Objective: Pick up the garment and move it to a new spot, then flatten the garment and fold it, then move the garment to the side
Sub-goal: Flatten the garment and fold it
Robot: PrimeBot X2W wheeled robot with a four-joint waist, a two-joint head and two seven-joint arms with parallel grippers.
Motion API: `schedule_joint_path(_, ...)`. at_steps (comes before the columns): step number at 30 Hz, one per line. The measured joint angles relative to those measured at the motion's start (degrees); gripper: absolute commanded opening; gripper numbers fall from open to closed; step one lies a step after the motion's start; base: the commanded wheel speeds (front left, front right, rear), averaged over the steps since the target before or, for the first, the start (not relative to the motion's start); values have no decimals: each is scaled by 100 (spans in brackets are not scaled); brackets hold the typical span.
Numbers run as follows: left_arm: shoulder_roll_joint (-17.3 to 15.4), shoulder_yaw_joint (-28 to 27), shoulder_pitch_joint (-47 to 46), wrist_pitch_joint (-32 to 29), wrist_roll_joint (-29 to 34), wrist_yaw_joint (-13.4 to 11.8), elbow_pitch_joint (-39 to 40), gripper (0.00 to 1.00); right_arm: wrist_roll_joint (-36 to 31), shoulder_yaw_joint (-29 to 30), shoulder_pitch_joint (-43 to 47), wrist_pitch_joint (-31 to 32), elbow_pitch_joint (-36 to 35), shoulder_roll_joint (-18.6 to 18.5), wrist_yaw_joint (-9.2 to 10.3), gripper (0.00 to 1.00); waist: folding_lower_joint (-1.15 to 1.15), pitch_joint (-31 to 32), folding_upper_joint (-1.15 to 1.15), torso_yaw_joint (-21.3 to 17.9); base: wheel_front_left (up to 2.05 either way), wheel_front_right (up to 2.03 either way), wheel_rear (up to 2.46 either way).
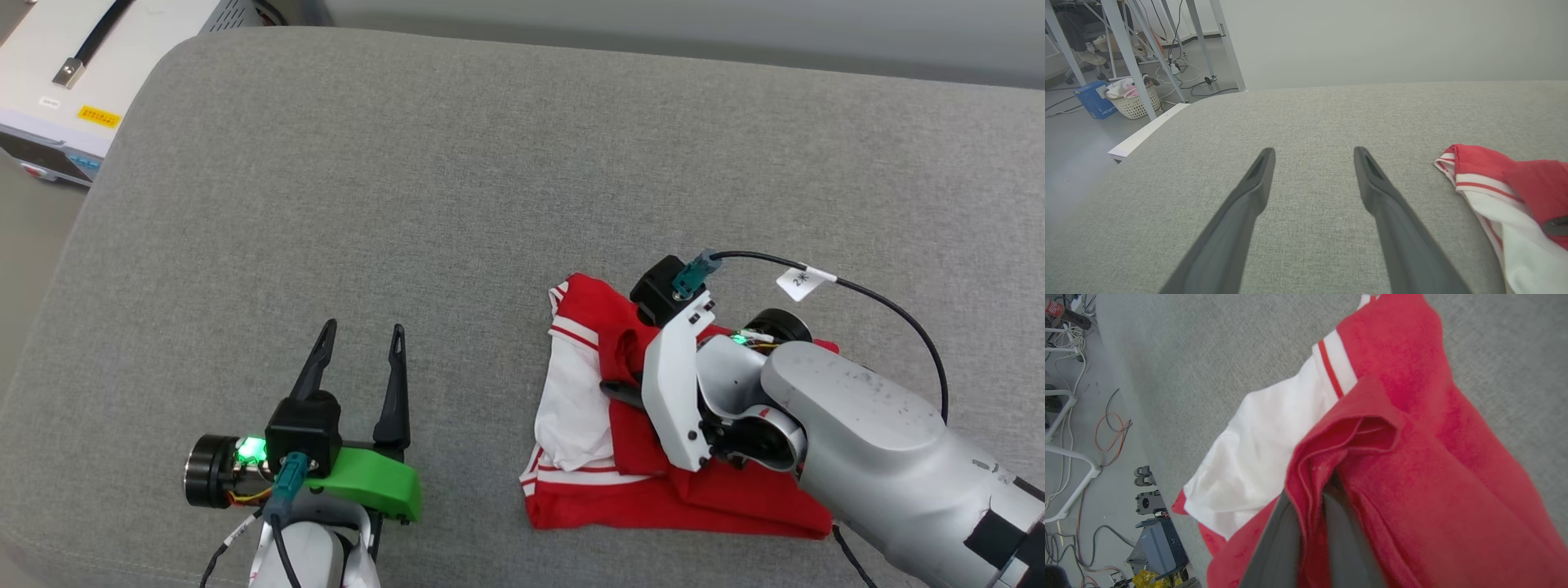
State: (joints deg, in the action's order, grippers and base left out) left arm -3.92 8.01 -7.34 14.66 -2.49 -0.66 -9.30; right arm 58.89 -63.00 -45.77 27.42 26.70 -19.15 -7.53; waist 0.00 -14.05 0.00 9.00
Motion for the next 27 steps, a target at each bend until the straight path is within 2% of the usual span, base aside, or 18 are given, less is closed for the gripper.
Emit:
schedule_joint_path(1,0,-13,1,0,0,0,-11,100,0,-25,-16,-101,1,-14,0,49,0,20,0,-7,0,0,0)
schedule_joint_path(2,1,-25,2,0,0,0,-18,100,13,-26,-20,-213,-12,-35,0,100,0,43,0,-16,0,0,0)
schedule_joint_path(5,1,-65,15,0,0,1,-29,100,42,12,-20,-638,-157,-171,0,100,0,126,0,-45,0,0,0)
schedule_joint_path(11,-3,-220,67,0,0,1,30,100,-104,305,-14,-1659,-495,-709,0,100,0,345,0,-152,0,0,0)
schedule_joint_path(15,-5,-256,173,1,0,26,100,100,-500,883,95,-2628,-439,-1009,0,100,0,485,0,-274,0,0,0)
schedule_joint_path(19,-5,-250,255,0,0,54,160,100,-1067,1461,424,-3435,-266,-1114,0,100,0,609,0,-419,0,0,0)
schedule_joint_path(22,-4,-248,296,1,0,70,205,100,-1426,2024,789,-3900,-160,-1065,0,100,0,697,0,-523,0,0,0)
schedule_joint_path(23,-4,-244,364,1,1,87,241,100,-2124,2770,1147,-4149,-174,-1002,0,100,-1,777,0,-628,0,0,0)
schedule_joint_path(25,-3,-231,397,1,1,93,256,100,-2472,3417,1427,-4190,-323,-875,0,100,-1,810,0,-699,0,0,0)
schedule_joint_path(27,-2,-223,405,1,1,98,279,100,-3027,4224,1831,-4191,-760,-693,0,100,-1,836,0,-767,0,0,0)
